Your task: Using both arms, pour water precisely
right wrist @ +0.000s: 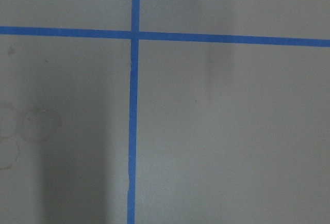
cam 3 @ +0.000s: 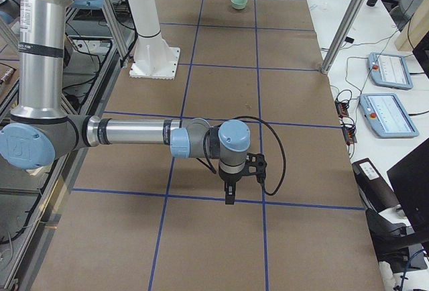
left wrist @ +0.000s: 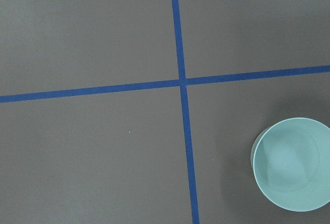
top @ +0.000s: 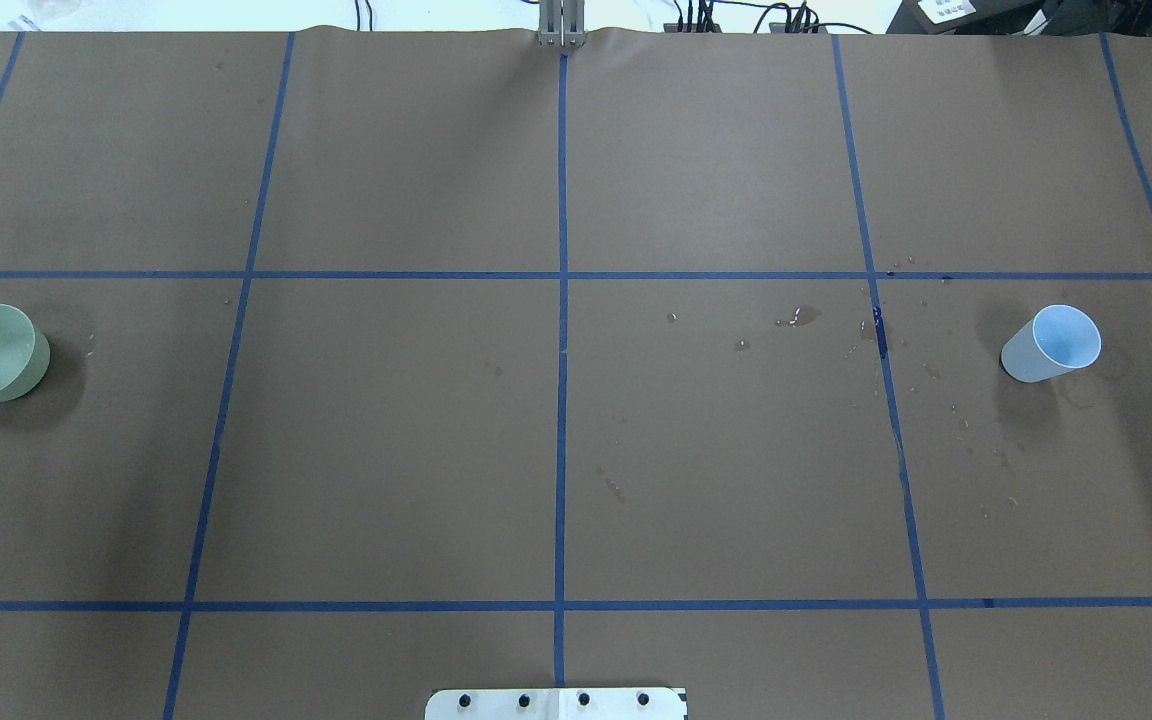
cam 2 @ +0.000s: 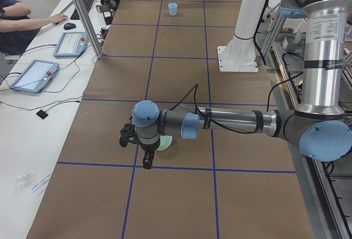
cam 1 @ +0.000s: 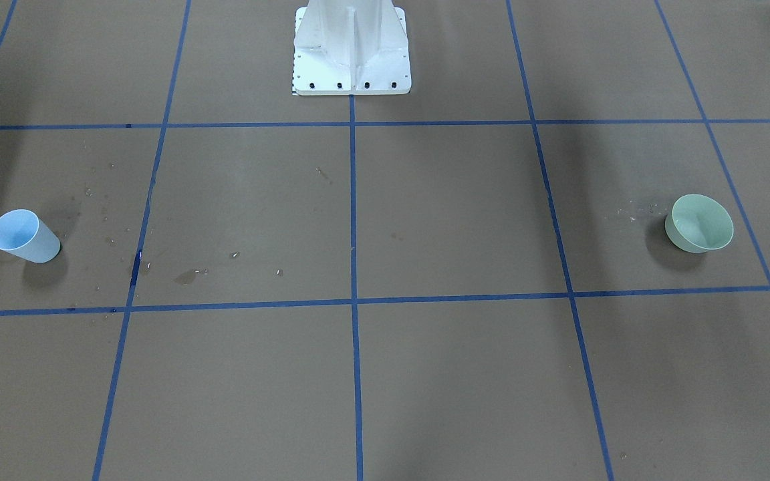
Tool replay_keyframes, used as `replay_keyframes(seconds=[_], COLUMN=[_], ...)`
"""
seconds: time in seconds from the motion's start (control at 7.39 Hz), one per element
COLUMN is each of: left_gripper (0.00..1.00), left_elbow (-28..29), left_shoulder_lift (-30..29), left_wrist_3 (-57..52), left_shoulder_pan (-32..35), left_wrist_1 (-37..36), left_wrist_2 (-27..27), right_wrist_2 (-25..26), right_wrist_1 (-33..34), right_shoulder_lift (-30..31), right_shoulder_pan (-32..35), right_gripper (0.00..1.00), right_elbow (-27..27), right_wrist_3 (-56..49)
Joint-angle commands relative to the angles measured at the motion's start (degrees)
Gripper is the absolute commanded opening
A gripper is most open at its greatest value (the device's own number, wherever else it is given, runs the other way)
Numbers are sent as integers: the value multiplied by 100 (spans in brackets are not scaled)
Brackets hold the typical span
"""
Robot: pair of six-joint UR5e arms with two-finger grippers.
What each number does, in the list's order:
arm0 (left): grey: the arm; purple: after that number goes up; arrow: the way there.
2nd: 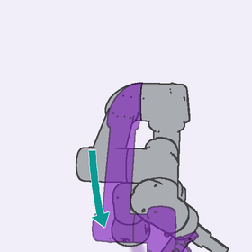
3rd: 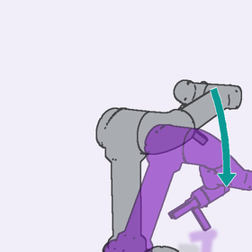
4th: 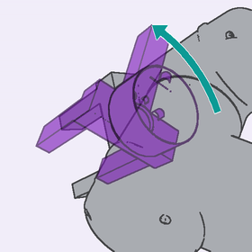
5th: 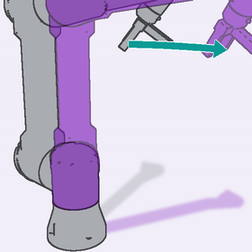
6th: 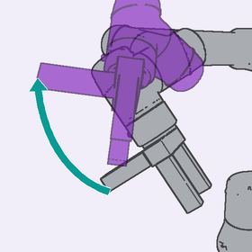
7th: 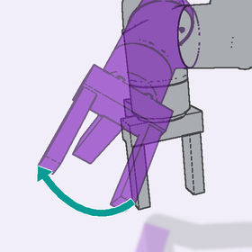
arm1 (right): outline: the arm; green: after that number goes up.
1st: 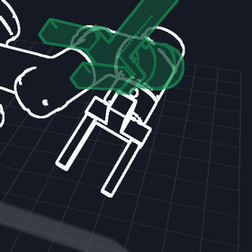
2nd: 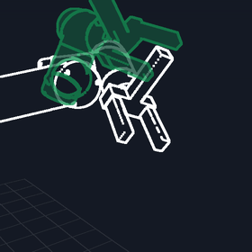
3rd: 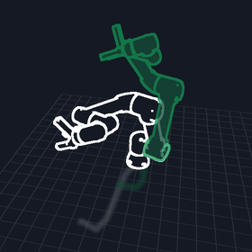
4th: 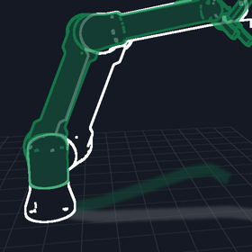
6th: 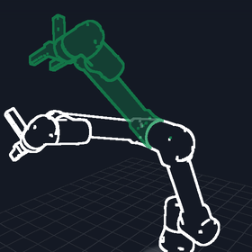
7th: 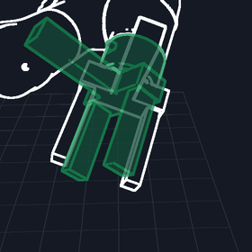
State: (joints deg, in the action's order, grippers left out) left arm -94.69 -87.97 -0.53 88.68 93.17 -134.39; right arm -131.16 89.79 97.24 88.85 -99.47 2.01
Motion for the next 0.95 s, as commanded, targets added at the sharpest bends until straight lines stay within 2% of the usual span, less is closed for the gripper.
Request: replay_keyframes(seconds=[0.0, 0.81], left_gripper=[100, 100], left_elbow=[3, 3], left_shoulder_lift=[8, 8], left_wrist_3=[0, -8], left_shoulder_pan=[0, 0], left_wrist_1=[-1, -1], left_wrist_2=[0, 9], right_wrist_2=[-77, -77], right_wrist_1=[-23, -14], right_shoulder_lift=[23, 31], right_shoulder_pan=[0, 0], right_gripper=[99, 99], right_elbow=[-72, -222], right_wrist_3=[80, 89])
